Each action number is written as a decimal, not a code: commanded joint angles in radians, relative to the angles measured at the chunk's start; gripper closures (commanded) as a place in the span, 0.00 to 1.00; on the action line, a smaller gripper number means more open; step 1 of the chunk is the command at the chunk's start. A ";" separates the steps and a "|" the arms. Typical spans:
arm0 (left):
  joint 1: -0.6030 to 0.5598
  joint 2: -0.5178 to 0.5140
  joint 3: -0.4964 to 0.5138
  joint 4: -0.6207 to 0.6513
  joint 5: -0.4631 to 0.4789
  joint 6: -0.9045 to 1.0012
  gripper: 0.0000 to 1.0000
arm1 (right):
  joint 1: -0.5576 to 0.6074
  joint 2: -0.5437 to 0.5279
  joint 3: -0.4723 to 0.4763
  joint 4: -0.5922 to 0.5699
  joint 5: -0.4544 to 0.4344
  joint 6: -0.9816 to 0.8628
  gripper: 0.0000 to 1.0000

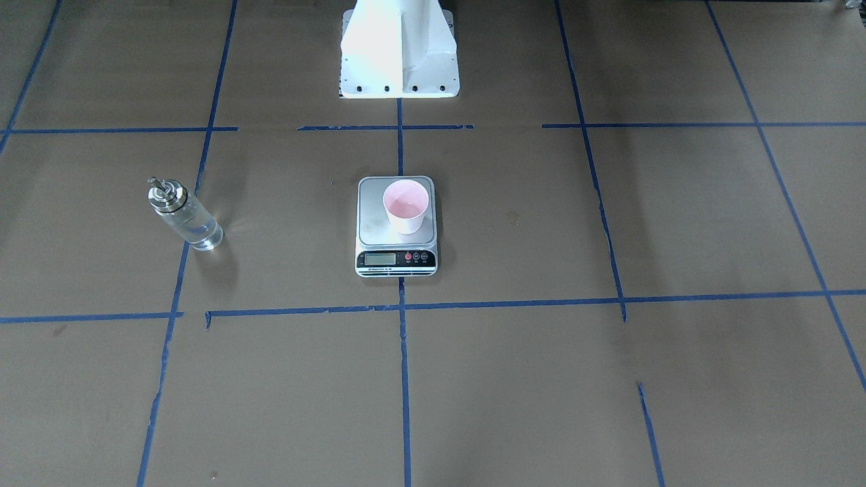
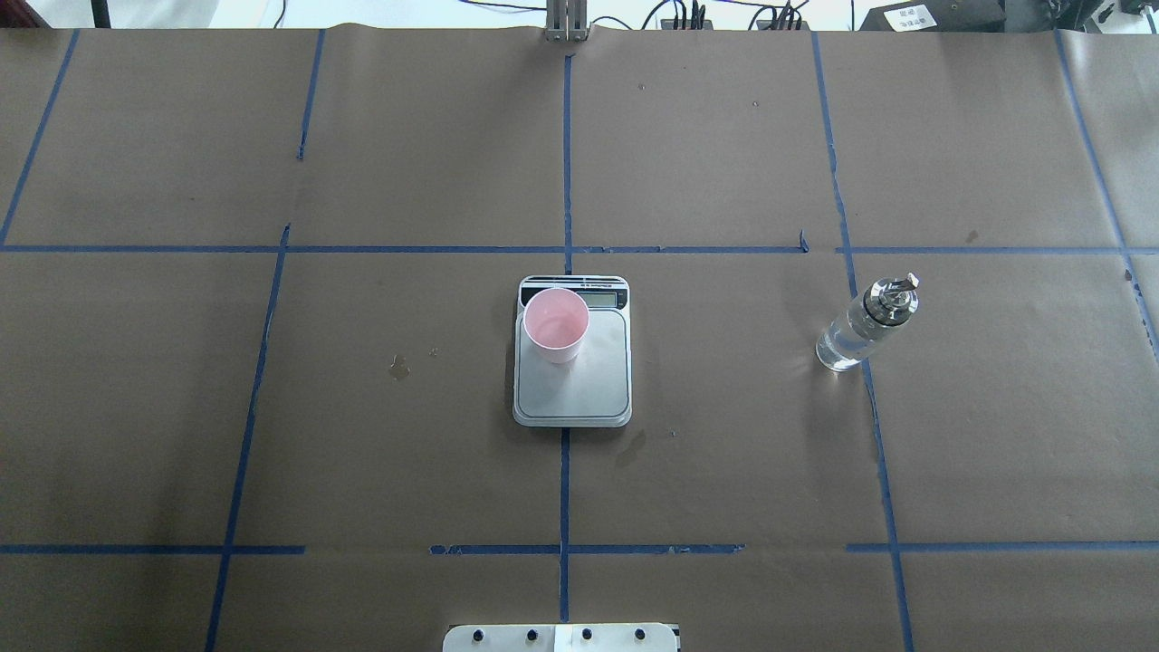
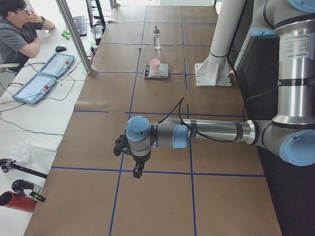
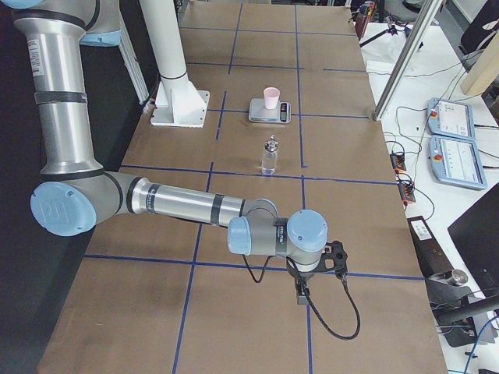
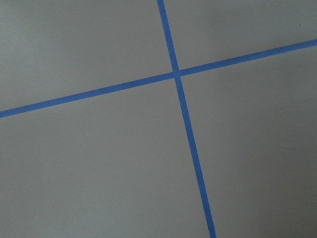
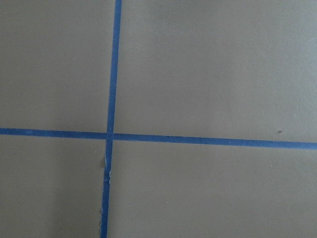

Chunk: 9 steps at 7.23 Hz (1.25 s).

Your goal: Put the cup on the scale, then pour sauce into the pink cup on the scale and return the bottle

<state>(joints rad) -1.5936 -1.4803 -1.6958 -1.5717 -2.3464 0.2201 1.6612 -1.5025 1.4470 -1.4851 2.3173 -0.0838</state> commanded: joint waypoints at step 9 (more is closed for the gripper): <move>-0.005 0.009 -0.015 -0.002 0.002 0.001 0.00 | -0.081 -0.033 0.116 -0.029 -0.012 0.016 0.00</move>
<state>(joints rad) -1.5983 -1.4705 -1.7099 -1.5722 -2.3452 0.2209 1.5906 -1.5386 1.5631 -1.5146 2.3066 -0.0693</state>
